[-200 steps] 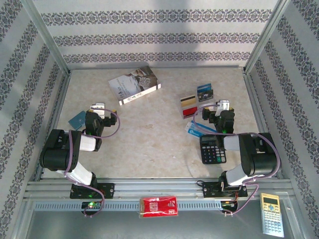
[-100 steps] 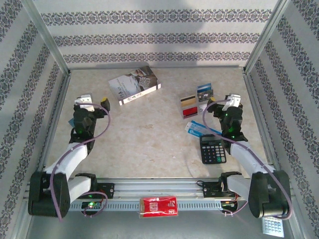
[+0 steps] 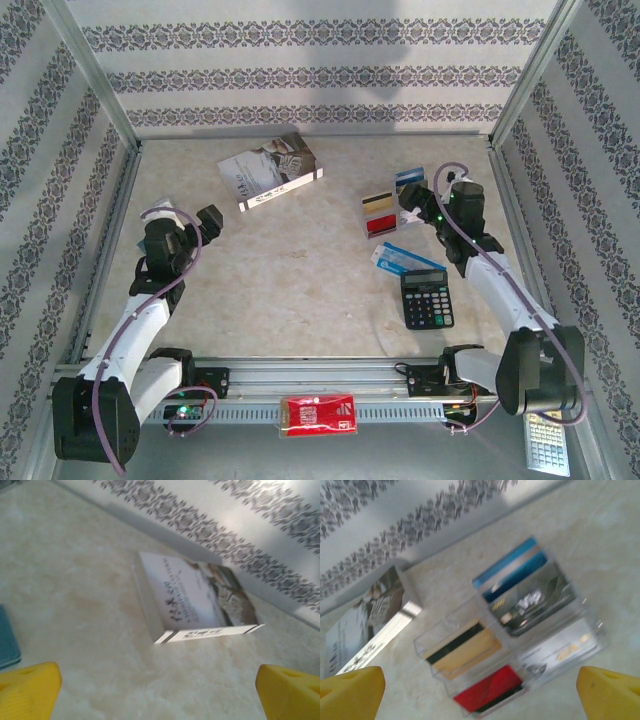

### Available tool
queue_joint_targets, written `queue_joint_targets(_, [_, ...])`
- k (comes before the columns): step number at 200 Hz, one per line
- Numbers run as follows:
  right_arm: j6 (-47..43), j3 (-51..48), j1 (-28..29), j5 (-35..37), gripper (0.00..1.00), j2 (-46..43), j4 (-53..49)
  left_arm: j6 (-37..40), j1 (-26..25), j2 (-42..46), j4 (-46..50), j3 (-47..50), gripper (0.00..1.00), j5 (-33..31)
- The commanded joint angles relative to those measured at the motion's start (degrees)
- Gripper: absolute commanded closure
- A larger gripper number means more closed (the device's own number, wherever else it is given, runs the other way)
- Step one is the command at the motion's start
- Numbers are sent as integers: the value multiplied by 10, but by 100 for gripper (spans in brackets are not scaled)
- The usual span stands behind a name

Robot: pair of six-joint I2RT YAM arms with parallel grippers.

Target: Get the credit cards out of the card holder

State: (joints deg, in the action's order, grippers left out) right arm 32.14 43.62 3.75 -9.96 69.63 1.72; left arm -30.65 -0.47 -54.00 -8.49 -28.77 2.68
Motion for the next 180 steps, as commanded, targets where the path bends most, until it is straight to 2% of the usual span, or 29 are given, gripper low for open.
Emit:
queue_joint_targets(1, [48,17,25,-72,2,29,-13,-5,7,3,92,-19,0,-40])
queue_joint_targets(12, [46,13,43,-80,2,37,3,17,8,9,101,-16,0,-62])
queue_joint_targets(25, [43,14,66,-71,2,48,6,10,11,19,112,-7,0,-108])
queue_joint_targets(52, [36,27,104,-59,2,72,10,0,25,8,131,-8,0,-118])
queue_joint_targets(82, [39,53,138,-58,2,105,14,7,70,-86,193,-80,0,-64])
queue_joint_targets(106, [42,78,153,-62,2,131,15,7,105,-186,203,-146,0,-25])
queue_joint_targets(147, [54,94,164,-59,2,155,21,-6,183,-349,235,-262,0,55])
queue_joint_targets(180, [58,97,166,-57,2,159,20,-1,221,-449,265,-323,0,97])
